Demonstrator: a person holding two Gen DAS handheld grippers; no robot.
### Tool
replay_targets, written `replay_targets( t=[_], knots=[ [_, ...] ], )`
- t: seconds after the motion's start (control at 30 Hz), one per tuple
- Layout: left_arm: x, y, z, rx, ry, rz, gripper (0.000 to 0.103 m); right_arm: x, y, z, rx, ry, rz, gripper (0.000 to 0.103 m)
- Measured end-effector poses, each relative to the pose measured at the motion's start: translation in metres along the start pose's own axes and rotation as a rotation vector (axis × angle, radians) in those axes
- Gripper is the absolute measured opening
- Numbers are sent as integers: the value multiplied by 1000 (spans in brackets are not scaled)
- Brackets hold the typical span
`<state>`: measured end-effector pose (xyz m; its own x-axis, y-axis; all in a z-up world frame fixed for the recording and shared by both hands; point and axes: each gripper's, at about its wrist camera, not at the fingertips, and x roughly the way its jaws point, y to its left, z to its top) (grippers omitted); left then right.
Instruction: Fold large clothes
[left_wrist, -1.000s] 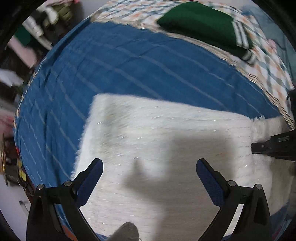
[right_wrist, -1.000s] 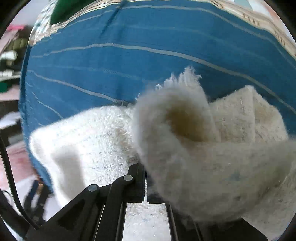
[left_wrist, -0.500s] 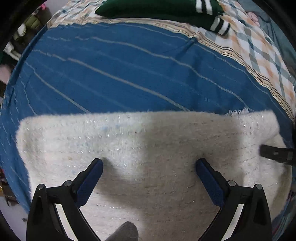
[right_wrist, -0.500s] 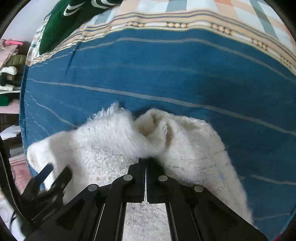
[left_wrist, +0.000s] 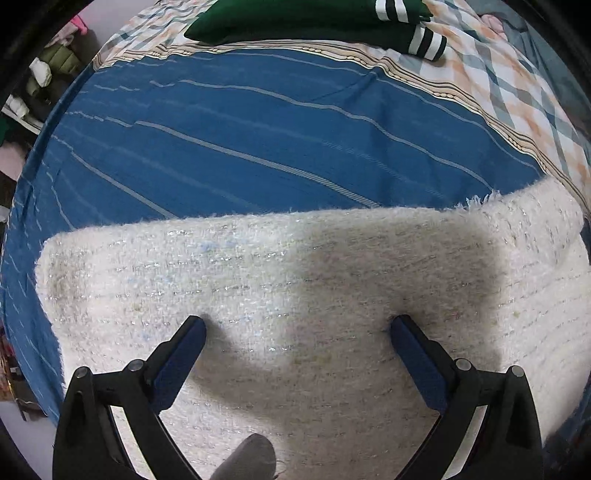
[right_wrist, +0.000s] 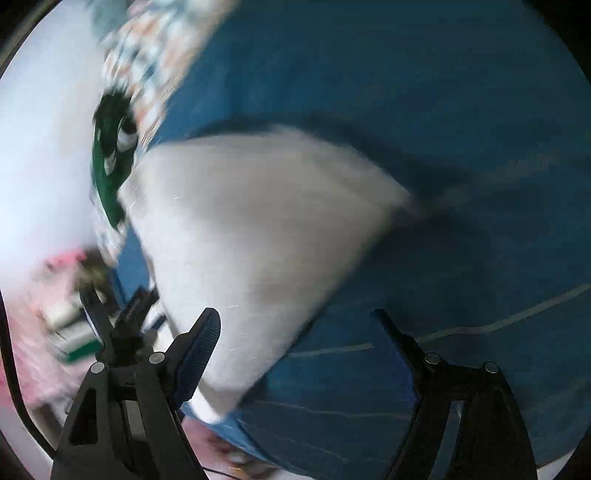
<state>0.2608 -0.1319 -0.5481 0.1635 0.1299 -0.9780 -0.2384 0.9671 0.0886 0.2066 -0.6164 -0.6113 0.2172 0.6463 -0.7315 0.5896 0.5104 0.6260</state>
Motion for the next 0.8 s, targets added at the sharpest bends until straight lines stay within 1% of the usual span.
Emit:
replay_targets(
  t=[0.03,0.07,0.1,0.13,0.23,0.3,0.33,0.37,0.4,0.43,0.5,0.53,0.57,0.6,0.63,0.67,0.73,0.77,0.8],
  knots=[
    [1,0,0,0,1,-1,103,10,-13,-1,24,-24,59,84],
    [1,-1,1,0,2,-1,103,23,-15,-12,36,-50,109,84],
    [2,-2,2,0,3,-2,103,30,-18,-9,40,-78,171,84],
    [2,-1,2,3,0,-3,103,35,-17,-4,28,-103,212,85],
    [2,-2,3,13,-11,-3,103,46,-1,4,-37,-146,307,84],
    [1,-8,17,18,-11,-4,103,64,18,8,-67,-158,352,83],
    [1,-8,18,20,-11,-6,103,68,23,12,-70,-161,368,80],
    [2,-7,20,19,-11,-8,103,85,32,12,-66,-164,387,75],
    [3,-6,21,19,-12,-8,103,91,37,17,-61,-165,389,63],
    [0,-1,18,19,-13,-8,103,93,40,20,-63,-167,380,47],
    [-10,6,22,-20,35,-17,103,98,54,21,-88,-182,371,38],
    [-19,9,24,-38,46,-34,103,100,60,16,-94,-194,362,36],
    [-28,13,23,-52,41,-52,103,95,63,13,-97,-200,351,35],
    [-36,15,20,-66,31,-74,103,97,68,2,-98,-202,347,34],
    [-40,15,16,-76,32,-89,103,92,70,-3,-105,-201,327,33],
    [-39,12,9,-78,47,-98,103,107,82,-1,-114,-200,312,33],
    [-18,1,-2,-69,107,-74,103,116,95,-7,-143,-196,273,32],
    [-3,-4,-6,-71,120,-68,103,119,94,-9,-149,-192,266,31],
    [8,-9,-8,-67,104,-59,103,120,97,-9,-158,-188,250,31]
  ],
)
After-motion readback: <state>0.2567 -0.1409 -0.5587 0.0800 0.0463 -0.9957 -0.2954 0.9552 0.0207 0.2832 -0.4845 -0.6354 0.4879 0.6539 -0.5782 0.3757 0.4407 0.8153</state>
